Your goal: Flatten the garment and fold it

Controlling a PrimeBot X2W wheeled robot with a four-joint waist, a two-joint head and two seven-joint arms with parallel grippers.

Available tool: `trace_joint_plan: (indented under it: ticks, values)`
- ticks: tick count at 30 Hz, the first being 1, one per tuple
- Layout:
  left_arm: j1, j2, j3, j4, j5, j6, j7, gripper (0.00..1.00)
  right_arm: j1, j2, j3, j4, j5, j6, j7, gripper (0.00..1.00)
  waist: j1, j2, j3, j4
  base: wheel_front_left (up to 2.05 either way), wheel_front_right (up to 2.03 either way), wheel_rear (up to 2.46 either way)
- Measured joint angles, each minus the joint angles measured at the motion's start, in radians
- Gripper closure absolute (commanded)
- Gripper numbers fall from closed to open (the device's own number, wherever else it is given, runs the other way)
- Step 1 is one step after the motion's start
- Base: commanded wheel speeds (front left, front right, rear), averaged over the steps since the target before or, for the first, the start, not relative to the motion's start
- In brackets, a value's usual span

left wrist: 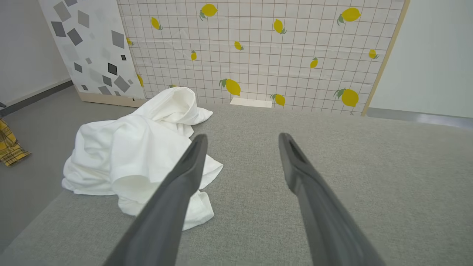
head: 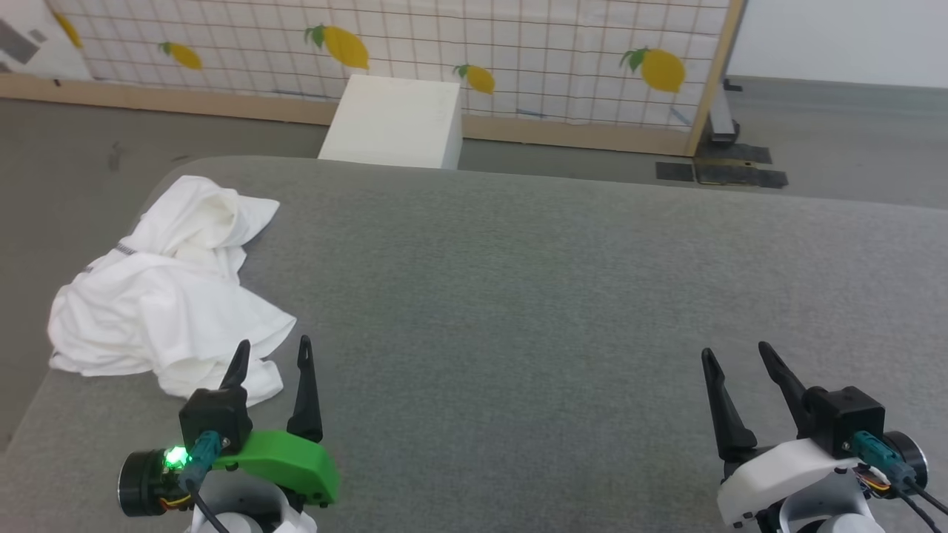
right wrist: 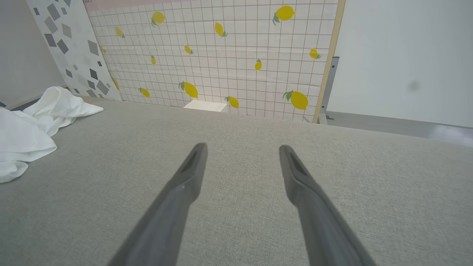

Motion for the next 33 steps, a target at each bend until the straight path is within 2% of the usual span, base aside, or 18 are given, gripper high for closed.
trace_joint_plan:
  ticks: [12, 33]
  values:
    - [0.010, 0.002, 0.002, 0.007, -0.012, 0.010, -0.028, 0.00, 0.001, 0.000, 0.007, 0.025, 0.017, 0.000, -0.019, 0.00, 0.0000, 0.0000, 0.000, 0.117, 0.00, 0.00, 0.00]
    - [0.025, 0.003, 0.004, 0.021, -0.034, 0.022, -0.071, 0.00, 0.002, 0.000, 0.022, 0.065, 0.051, 0.000, -0.062, 0.00, 0.0000, 0.0000, 0.002, 0.265, 0.00, 0.00, 0.00]
